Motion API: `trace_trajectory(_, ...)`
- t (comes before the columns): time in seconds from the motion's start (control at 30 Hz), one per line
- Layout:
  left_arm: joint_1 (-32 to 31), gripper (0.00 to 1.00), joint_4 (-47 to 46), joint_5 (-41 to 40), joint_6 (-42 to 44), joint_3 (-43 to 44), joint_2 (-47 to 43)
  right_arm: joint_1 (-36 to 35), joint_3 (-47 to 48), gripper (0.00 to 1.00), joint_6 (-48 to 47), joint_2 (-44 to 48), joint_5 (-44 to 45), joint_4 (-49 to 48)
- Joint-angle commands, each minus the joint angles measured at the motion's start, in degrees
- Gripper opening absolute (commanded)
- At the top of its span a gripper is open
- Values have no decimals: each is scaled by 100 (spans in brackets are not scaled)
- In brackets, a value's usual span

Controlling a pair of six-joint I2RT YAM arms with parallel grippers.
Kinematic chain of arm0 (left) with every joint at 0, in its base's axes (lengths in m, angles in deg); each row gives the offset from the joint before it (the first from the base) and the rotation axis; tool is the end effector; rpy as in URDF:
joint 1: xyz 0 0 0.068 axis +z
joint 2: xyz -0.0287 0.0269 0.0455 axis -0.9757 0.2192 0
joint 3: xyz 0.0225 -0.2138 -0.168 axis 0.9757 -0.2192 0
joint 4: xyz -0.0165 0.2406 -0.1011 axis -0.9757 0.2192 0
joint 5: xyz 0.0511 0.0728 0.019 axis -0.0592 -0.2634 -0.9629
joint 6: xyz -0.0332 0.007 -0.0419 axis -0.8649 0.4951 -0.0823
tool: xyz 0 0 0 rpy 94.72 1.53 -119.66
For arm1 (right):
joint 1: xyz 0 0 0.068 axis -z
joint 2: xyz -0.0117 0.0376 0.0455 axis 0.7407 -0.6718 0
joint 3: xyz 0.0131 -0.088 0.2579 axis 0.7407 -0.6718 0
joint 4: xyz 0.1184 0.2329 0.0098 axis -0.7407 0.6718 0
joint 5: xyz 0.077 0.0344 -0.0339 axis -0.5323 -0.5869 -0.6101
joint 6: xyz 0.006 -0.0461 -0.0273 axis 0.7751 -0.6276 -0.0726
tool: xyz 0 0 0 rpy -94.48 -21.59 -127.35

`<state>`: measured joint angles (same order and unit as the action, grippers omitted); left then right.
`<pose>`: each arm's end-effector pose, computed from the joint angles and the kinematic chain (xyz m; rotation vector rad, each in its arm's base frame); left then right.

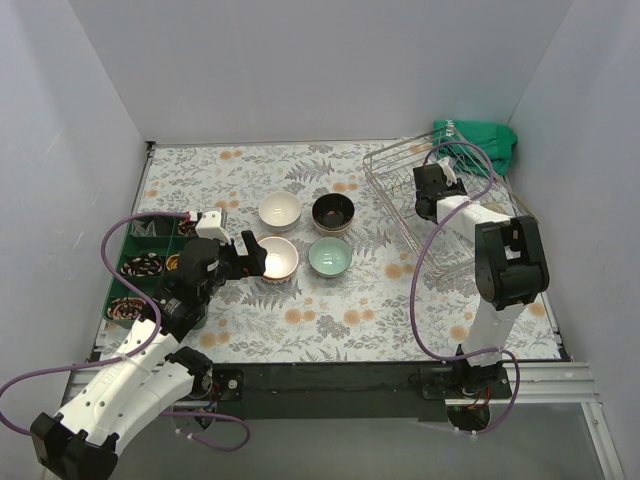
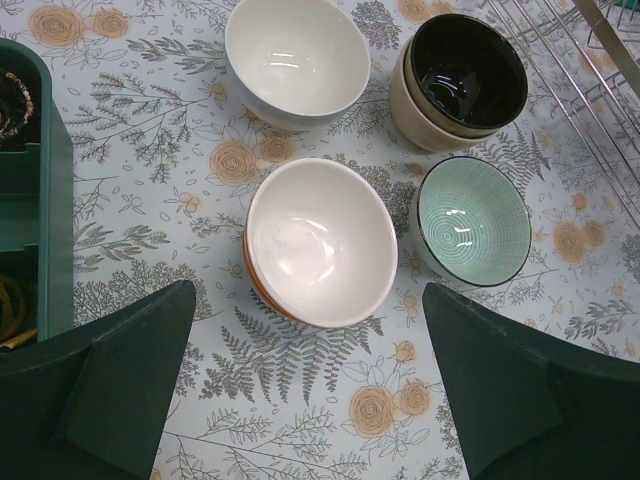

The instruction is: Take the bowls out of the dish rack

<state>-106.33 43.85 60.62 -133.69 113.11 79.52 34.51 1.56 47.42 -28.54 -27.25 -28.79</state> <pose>0.1471 -0.0733 0.2793 -0.6928 1.9851 -0.7694 0.3785 0.0585 0.1894 -0.0583 2.2313 -1.1921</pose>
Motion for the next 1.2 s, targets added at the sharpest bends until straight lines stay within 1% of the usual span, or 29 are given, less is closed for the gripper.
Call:
trace_trajectory(0.0, -19, 98, -77, -67, 94, -8, -99, -52, 94, 28, 271, 531, -282, 110)
trace_trajectory(0.1, -19, 98, -77, -75, 94, -17, -90, -52, 76, 29, 307, 646, -300, 111)
trace_trajectory(0.13, -19, 98, -77, -67, 103, -17, -90, -52, 68, 35, 298, 646, -274, 111)
trace_trajectory(0.2, -19, 98, -69, -75, 94, -17, -90, -43, 68, 43, 272, 611, -187, 119)
trace_trajectory(0.23, -19, 98, -77, -75, 94, -8, -98, -43, 68, 53, 246, 585, -160, 120)
trace_trajectory(0.33, -19, 98, -77, -75, 103, -17, -116, -8, 94, 69, 245, 435, -63, 102)
trace_trajectory(0.43, -10, 98, -69, -75, 94, -26, -134, 44, 155, 75, 237, 277, -72, 102)
trace_trajectory(0.53, -19, 98, -68, -75, 94, -35, -160, 106, 243, 79, 193, 93, -63, 102)
trace_trajectory(0.67, -19, 98, -68, -75, 94, -35, -186, 202, 287, 80, 140, -153, -45, 102)
trace_trajectory(0.73, -19, 98, -68, -67, 103, -26, -186, 264, 279, 82, 148, -215, -63, 93)
trace_trajectory(1.03, -19, 98, -68, -67, 94, -35, -178, 431, -11, 92, 254, -637, -80, 23)
trace_trajectory(1.17, -19, 98, -68, -66, 94, -43, -160, 449, -108, 95, 333, -743, -361, 84)
